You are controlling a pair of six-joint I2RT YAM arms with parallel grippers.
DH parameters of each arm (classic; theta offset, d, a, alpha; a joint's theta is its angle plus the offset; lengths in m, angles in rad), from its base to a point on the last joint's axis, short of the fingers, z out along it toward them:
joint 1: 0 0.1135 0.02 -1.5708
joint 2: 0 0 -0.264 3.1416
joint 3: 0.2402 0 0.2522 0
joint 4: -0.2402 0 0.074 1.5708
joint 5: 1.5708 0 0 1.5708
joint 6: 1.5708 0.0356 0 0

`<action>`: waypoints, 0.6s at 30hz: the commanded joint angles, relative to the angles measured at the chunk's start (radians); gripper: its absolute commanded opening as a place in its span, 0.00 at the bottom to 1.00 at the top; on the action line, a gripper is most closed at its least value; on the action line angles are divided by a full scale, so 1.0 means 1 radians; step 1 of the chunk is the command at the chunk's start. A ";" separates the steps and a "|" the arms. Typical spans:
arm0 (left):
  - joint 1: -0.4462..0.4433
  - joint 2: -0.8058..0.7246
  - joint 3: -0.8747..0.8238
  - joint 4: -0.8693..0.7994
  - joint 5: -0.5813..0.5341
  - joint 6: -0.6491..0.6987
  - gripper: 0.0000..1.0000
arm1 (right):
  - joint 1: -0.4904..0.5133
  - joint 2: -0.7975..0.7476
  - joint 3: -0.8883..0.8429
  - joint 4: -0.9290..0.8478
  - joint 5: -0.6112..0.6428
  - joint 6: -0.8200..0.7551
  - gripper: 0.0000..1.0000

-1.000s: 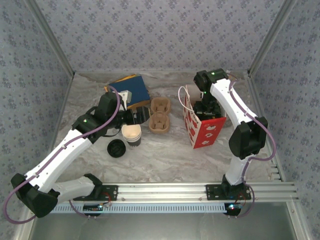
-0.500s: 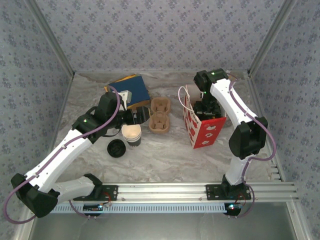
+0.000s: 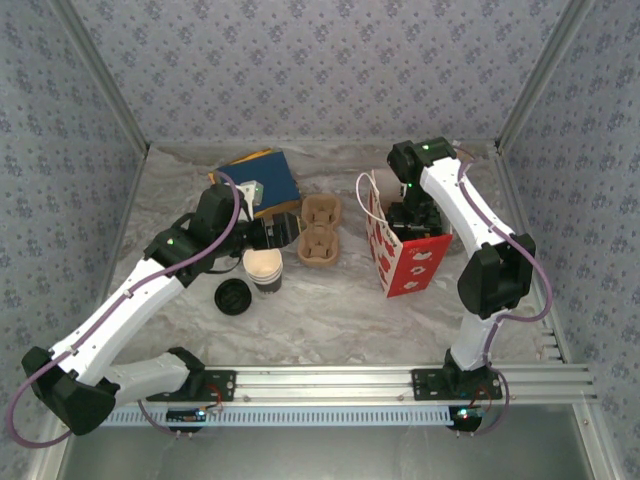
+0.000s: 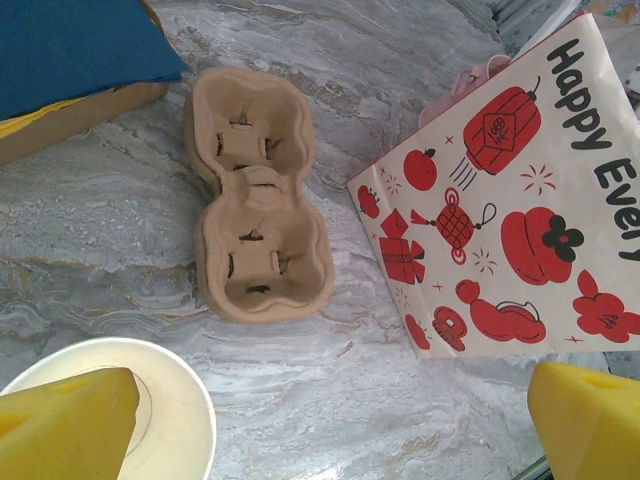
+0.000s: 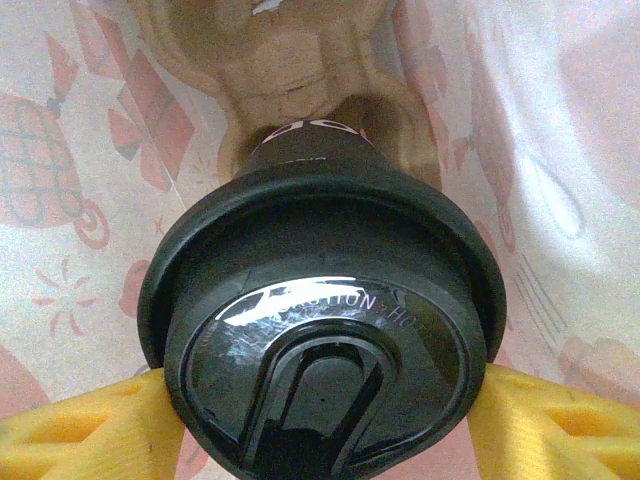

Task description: Pack the takeout coffee

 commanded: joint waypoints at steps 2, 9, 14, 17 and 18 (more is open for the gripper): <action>0.003 -0.019 0.006 0.007 0.014 -0.008 1.00 | 0.006 -0.036 -0.003 -0.033 0.018 0.007 0.72; 0.001 -0.022 0.003 0.008 0.013 -0.010 1.00 | 0.008 -0.040 -0.008 -0.032 0.018 0.009 0.72; 0.002 -0.023 0.000 0.008 0.013 -0.011 1.00 | 0.009 -0.044 -0.014 -0.031 0.017 0.009 0.72; 0.001 -0.023 0.001 0.008 0.013 -0.011 1.00 | 0.010 -0.048 -0.021 -0.027 0.018 0.012 0.72; 0.001 -0.023 0.001 0.008 0.013 -0.010 1.00 | 0.010 -0.048 -0.024 -0.026 0.016 0.013 0.72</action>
